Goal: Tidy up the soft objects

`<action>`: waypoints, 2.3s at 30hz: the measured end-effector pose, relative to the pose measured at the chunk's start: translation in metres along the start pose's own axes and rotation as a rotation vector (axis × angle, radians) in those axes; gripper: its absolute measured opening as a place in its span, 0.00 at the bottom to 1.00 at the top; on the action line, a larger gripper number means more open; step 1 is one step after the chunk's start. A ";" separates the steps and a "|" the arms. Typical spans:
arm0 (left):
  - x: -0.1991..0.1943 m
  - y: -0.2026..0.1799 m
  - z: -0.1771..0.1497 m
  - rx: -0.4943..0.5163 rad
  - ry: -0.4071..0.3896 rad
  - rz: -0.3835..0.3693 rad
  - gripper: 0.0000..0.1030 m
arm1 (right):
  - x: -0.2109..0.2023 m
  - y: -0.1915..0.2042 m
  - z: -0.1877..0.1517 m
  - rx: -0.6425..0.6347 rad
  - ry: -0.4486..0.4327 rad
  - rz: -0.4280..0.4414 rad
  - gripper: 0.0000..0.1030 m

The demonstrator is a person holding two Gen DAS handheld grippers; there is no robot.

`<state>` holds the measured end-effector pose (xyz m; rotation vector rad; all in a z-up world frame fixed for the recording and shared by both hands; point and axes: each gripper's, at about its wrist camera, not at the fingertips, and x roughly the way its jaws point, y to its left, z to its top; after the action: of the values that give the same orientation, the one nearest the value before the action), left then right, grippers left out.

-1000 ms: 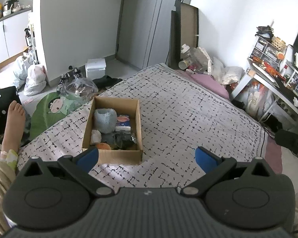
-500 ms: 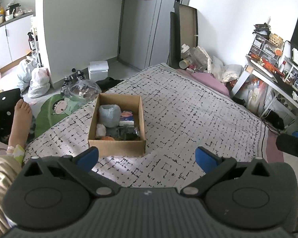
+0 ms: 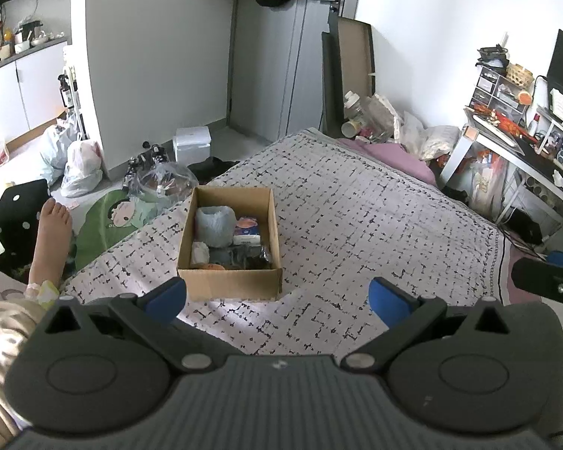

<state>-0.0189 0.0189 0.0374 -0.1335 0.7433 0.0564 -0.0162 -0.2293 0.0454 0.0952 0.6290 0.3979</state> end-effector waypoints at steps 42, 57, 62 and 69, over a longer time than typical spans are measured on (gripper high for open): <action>-0.003 -0.009 -0.011 0.013 0.002 -0.027 1.00 | 0.007 -0.005 -0.011 -0.014 0.039 -0.045 1.00; -0.004 -0.014 -0.009 0.020 0.001 -0.042 1.00 | 0.007 -0.007 -0.010 -0.017 0.042 -0.048 1.00; -0.004 -0.014 -0.009 0.019 0.002 -0.041 1.00 | 0.006 -0.007 -0.010 -0.019 0.036 -0.055 1.00; -0.004 -0.013 -0.009 0.020 0.004 -0.040 1.00 | 0.005 -0.008 -0.010 -0.014 0.032 -0.056 1.00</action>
<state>-0.0265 0.0045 0.0346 -0.1294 0.7449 0.0112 -0.0158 -0.2357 0.0332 0.0581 0.6589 0.3501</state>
